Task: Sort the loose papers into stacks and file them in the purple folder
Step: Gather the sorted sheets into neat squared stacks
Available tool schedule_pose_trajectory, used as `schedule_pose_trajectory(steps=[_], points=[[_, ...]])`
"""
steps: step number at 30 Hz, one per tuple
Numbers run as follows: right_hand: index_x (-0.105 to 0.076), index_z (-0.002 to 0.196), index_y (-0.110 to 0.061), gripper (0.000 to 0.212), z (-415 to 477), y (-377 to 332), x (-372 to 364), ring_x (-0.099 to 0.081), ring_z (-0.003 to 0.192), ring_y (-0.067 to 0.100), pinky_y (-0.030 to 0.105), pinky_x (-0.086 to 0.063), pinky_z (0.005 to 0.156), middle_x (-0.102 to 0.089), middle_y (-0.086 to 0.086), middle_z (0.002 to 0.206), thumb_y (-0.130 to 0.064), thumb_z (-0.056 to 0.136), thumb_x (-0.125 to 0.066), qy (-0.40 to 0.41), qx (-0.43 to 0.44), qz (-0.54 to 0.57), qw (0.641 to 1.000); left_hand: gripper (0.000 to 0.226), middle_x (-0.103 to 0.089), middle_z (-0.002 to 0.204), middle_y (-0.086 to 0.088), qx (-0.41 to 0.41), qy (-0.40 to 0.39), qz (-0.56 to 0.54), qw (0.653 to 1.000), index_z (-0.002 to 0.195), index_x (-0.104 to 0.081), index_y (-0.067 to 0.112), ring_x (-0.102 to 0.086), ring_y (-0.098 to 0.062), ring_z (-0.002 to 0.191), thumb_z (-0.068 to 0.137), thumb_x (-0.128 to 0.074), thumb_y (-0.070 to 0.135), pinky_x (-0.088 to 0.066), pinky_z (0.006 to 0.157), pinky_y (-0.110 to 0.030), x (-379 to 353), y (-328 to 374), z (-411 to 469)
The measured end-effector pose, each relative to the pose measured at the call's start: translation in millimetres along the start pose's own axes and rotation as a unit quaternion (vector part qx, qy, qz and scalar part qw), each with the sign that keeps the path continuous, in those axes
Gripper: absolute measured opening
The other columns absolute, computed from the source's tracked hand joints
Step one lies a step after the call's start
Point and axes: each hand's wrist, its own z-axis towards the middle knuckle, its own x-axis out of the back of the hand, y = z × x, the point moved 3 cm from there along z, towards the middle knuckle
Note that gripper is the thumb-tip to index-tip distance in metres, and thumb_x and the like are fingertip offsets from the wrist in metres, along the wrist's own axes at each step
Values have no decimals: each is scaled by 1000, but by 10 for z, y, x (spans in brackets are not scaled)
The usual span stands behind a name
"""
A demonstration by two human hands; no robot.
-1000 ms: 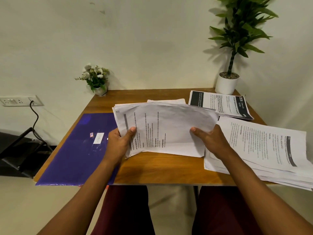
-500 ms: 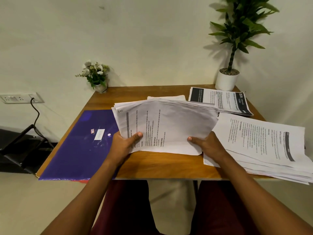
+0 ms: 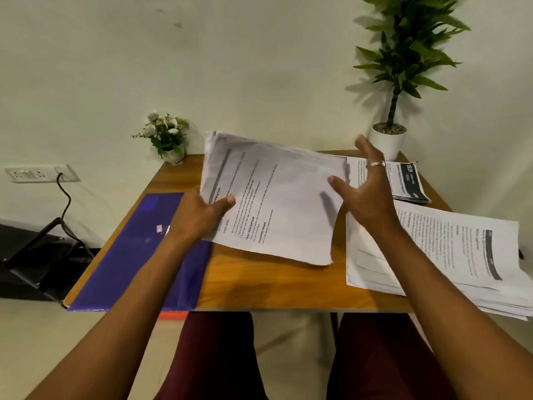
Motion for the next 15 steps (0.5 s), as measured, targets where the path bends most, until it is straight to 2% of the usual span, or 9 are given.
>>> schedule_pose_trajectory(steps=[3,4,6,7,9,11,13,14,15], points=[[-31,155,-33,95,202,-267,-84,-32,145,12,42,-20,122,-44,-9,155,-46,78,-84,-148,60,-113,981,21,-65,82,17,-87,-52,95,990,104,-62,23,-66,9,71,89,-76,30,-44,55,-6,85,354,41],[-40,149,-34,87,246,-326,-121,-40,137,9,40,-27,119,-51,-11,147,-48,76,-85,-209,45,-132,968,24,-62,81,20,-131,-69,130,980,106,-62,23,-63,15,70,88,-78,26,-42,57,-3,103,513,43],[-59,117,-35,53,285,-358,-185,-60,107,8,32,-48,90,-66,-11,117,-52,74,-85,-299,-6,-131,945,24,-62,81,23,-173,-129,158,964,103,-62,26,-61,19,71,86,-79,24,-42,59,-3,117,759,75],[-62,103,-34,40,283,-346,-207,-64,93,7,30,-49,77,-68,-12,101,-51,75,-85,-321,-22,-109,940,22,-67,81,20,-173,-154,166,958,99,-65,27,-64,13,73,84,-80,29,-43,60,-6,130,824,122],[-64,89,-32,19,261,-276,-228,-65,78,0,21,-46,69,-70,-17,82,-39,84,-81,-337,-28,-61,939,23,-73,81,11,-164,-158,167,959,94,-70,24,-69,2,72,79,-83,37,-47,60,-15,183,858,237],[-68,84,-25,16,215,-210,-218,-67,76,2,19,-47,67,-72,-14,77,-37,88,-77,-318,-34,-34,947,24,-71,79,10,-166,-62,139,974,92,-70,22,-65,4,68,79,-85,36,-45,58,-12,290,810,340],[-73,91,-9,35,181,-67,-204,-71,85,23,35,-53,77,-75,6,87,-43,85,-78,-274,-83,0,958,34,-67,81,13,-159,104,77,979,100,-68,23,-62,8,72,77,-87,39,-46,65,-10,413,677,396],[-74,99,-8,36,145,-9,-191,-72,89,26,41,-56,86,-76,9,93,-40,84,-80,-257,-120,52,958,45,-68,85,13,-129,145,18,981,108,-66,22,-64,6,77,76,-87,42,-50,71,-14,419,588,390],[-74,108,-11,36,101,48,-198,-73,94,25,45,-56,94,-77,7,100,-35,83,-82,-243,-158,110,951,56,-70,91,10,-79,137,-45,986,117,-63,20,-68,-1,85,74,-87,47,-55,75,-22,374,463,381]])
